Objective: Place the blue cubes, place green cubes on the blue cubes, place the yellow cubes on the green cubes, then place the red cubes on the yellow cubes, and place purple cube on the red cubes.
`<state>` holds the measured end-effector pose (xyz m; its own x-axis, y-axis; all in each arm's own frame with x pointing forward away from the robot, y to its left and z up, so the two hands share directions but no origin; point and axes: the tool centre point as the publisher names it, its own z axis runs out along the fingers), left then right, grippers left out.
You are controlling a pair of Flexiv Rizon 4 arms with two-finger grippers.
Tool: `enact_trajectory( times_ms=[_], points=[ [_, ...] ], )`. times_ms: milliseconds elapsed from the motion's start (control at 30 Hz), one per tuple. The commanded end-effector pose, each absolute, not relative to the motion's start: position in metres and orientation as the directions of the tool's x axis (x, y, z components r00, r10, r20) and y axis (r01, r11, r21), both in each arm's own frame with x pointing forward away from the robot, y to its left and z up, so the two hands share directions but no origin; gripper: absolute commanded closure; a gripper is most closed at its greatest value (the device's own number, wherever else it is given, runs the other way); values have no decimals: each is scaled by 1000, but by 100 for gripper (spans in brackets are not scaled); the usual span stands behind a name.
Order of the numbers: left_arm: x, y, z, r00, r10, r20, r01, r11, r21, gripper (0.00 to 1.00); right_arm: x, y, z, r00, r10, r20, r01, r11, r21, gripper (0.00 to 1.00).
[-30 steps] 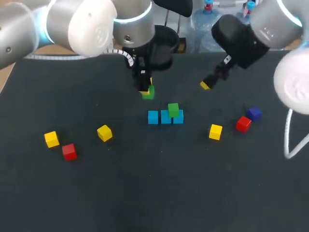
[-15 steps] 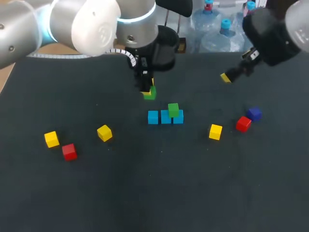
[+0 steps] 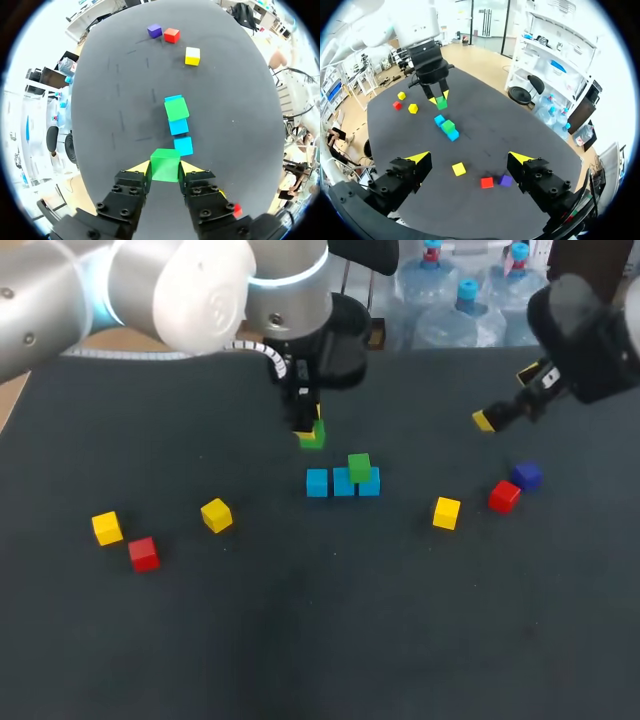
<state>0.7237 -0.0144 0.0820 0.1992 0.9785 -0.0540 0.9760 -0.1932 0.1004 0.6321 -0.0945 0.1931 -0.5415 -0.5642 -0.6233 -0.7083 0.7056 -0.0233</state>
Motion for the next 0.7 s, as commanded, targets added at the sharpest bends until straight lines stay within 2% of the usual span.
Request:
enact_trajectory(
  times_ms=[33,433,700],
  points=[
    [724,-20,83,186,982,-45,980,-182,81,100,631,-93,191,-540,-561,-628,-686,725,-58,0],
    [713,-26,76,65,994,-85,997,-62,36,100,631,-93,191,-540,-561,-628,-686,725,-58,0],
    [700,-29,75,68,994,-81,998,-67,20,100,631,-93,191,-540,-561,-628,-686,725,-58,0]
  ],
)
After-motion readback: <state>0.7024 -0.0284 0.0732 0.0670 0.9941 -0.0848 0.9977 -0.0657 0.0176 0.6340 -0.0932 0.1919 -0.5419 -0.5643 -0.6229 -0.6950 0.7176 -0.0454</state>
